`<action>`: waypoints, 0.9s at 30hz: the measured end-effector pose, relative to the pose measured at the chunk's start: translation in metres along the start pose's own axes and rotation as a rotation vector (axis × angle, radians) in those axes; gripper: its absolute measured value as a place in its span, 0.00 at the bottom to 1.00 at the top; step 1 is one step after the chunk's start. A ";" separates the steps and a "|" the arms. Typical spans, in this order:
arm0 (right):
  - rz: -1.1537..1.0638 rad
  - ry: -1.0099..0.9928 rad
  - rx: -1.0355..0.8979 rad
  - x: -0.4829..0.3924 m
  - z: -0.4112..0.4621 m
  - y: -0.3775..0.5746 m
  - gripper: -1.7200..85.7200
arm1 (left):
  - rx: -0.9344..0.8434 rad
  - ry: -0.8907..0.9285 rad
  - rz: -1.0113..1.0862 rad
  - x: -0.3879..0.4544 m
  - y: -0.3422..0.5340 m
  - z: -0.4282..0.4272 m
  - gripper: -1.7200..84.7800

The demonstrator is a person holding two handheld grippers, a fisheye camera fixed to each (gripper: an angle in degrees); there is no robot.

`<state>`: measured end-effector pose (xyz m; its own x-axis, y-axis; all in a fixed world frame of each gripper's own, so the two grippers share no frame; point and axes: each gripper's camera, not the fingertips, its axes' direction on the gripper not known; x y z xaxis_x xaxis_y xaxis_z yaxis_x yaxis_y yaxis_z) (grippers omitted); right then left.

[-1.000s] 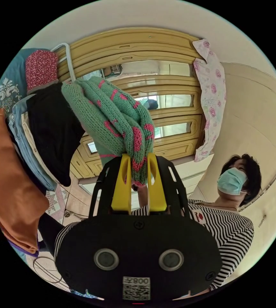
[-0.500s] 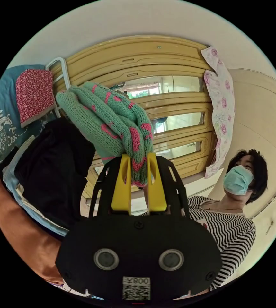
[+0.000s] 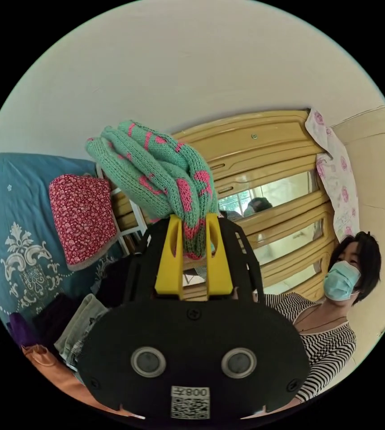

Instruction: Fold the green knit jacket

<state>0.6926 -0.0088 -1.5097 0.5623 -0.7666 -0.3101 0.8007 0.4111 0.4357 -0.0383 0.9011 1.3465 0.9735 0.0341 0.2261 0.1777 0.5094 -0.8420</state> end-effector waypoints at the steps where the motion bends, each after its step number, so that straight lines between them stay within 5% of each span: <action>1: -0.017 0.032 -0.028 0.014 0.010 -0.027 0.17 | 0.018 -0.019 -0.013 -0.016 -0.012 0.012 0.12; 9: 0.065 0.231 -0.209 0.173 0.109 -0.107 0.17 | 0.019 -0.205 -0.220 -0.153 -0.031 0.109 0.12; 14: 0.206 0.434 -0.401 0.291 0.191 -0.066 0.18 | -0.188 -0.366 -0.398 -0.229 -0.008 0.184 0.12; 18: 0.205 0.461 -0.393 0.303 0.202 -0.036 0.18 | -0.241 -0.373 -0.421 -0.244 -0.007 0.208 0.13; 27: -0.055 0.873 -0.450 0.204 0.267 -0.011 0.15 | -0.342 -0.486 -0.359 -0.228 -0.025 0.243 0.15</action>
<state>0.7432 -0.3013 -1.3526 0.3317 -0.2307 -0.9148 0.7327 0.6738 0.0957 -0.2996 1.0895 1.4355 0.6852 0.3364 0.6460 0.5898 0.2640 -0.7631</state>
